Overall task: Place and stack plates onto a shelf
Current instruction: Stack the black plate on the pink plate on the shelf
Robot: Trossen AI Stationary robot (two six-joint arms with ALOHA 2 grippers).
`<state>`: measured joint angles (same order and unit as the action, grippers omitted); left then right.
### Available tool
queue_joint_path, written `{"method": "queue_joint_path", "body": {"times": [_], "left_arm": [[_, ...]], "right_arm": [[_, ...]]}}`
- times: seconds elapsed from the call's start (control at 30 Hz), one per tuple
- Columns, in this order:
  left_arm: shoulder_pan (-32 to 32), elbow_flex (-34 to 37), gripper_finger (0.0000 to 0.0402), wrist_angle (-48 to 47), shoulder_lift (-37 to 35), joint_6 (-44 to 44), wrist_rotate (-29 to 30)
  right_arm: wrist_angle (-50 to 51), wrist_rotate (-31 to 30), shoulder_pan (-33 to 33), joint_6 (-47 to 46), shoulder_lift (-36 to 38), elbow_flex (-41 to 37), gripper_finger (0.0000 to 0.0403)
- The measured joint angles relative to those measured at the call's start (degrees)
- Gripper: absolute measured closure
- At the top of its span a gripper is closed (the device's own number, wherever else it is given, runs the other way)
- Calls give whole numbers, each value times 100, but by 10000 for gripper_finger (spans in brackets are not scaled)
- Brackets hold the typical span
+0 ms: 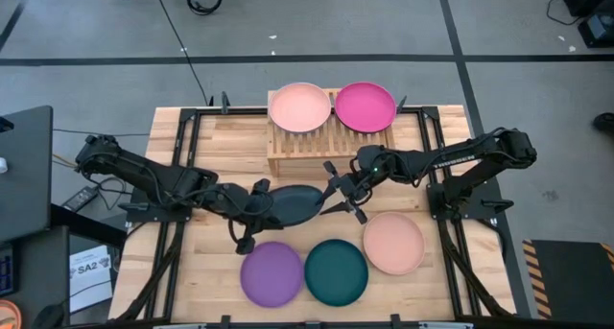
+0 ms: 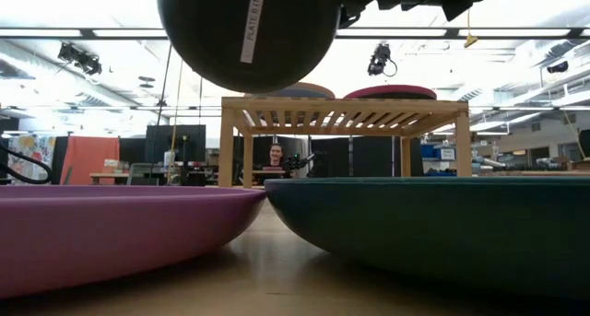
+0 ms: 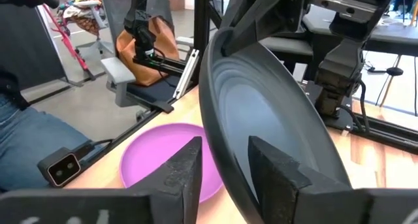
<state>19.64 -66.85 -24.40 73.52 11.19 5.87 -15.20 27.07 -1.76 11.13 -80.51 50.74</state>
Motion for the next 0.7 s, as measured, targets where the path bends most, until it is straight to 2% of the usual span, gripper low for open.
{"method": "queue_joint_path", "body": {"times": [0.17,0.47,0.7], "left_arm": [[-58,0,380,-11,0,-28,-50],[-204,0,377,-46,0,-94,-172],[-223,-2,343,-63,-9,-81,-41]], "right_arm": [[13,0,2,4,0,-4,294],[68,133,-9,292,0,-17,361],[85,258,-8,254,0,-22,370]]}}
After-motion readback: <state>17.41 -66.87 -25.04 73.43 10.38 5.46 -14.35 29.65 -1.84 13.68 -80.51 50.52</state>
